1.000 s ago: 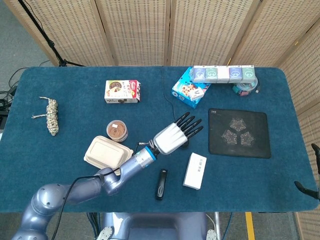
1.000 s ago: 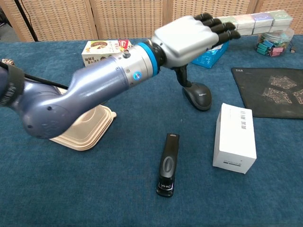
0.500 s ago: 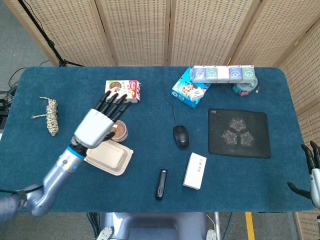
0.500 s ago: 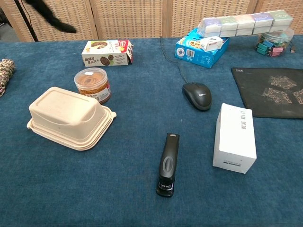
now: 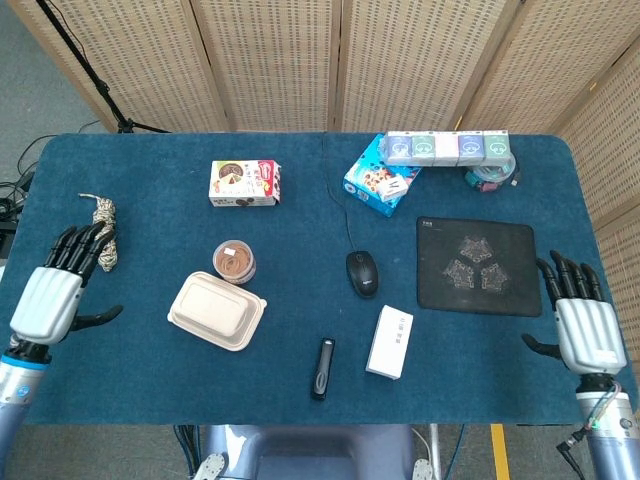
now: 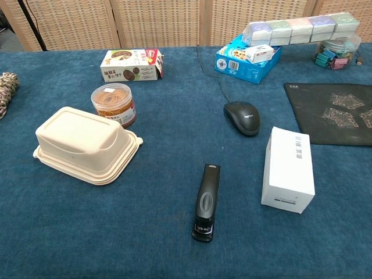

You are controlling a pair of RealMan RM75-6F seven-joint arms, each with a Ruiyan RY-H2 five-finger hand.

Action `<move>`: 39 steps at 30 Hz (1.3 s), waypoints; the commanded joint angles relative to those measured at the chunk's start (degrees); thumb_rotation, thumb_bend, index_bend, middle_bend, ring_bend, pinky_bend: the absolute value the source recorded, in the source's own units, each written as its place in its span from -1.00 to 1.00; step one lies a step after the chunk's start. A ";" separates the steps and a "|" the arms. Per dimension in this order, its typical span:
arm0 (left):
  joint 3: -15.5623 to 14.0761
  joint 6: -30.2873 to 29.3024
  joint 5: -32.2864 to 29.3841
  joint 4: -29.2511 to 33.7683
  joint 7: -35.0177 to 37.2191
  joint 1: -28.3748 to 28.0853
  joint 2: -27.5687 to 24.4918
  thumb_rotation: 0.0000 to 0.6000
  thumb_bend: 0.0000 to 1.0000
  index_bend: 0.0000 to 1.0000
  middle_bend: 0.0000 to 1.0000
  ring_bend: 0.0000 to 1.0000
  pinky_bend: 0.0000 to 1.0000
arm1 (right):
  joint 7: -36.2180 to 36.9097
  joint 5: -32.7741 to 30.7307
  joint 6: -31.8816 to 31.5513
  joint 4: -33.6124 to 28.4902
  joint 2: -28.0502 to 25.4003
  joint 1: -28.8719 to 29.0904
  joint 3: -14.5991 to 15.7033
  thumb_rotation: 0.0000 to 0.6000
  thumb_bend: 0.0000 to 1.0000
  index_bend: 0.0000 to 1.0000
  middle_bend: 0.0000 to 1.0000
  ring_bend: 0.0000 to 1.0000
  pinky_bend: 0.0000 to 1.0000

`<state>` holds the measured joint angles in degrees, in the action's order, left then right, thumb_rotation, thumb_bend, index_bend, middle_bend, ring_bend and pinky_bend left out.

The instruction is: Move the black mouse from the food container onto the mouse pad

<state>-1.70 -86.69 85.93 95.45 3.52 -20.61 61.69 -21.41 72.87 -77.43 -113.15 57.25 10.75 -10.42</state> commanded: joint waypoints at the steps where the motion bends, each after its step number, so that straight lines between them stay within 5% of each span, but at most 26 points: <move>1: -0.47 -2.34 0.62 -0.11 1.84 2.36 -1.92 1.00 -0.97 -1.00 -1.00 -1.00 -1.00 | -4.06 -4.62 3.82 -2.65 3.38 4.45 -2.31 1.00 -1.00 -1.00 -1.00 -1.00 -1.00; 11: 1.11 -2.75 -1.61 2.56 2.18 5.56 -4.40 1.00 -0.97 -1.00 -1.00 -1.00 -1.00 | -17.55 -22.14 7.07 -0.96 19.08 17.91 -7.15 1.00 -1.00 -1.00 -1.00 -1.00 -1.00; 23: 2.79 -1.43 -4.27 5.95 0.73 7.78 -6.41 1.00 -0.97 -1.00 -1.00 -1.00 -1.00 | -29.27 -41.53 1.70 12.29 40.09 32.93 -13.12 1.00 -1.00 -1.00 -1.00 -1.00 -1.00; 30: 3.96 -0.10 -4.76 5.53 2.40 8.17 -6.92 1.00 -0.97 -1.00 -1.00 -1.00 -1.00 | -28.32 -45.22 2.82 20.48 46.57 38.75 -17.15 1.00 -1.00 -1.00 -1.00 -1.00 -1.00; 39: 5.18 1.44 -5.35 5.26 3.31 8.40 -7.20 1.00 -0.97 -1.00 -1.00 -1.00 -1.00 | -25.62 -46.43 2.12 28.76 53.04 42.40 -18.63 1.00 -1.00 -1.00 -1.00 -1.00 -1.00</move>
<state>3.45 -85.28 80.58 100.69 6.81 -12.23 54.51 -47.70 26.83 -75.16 -86.62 108.57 52.08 -28.69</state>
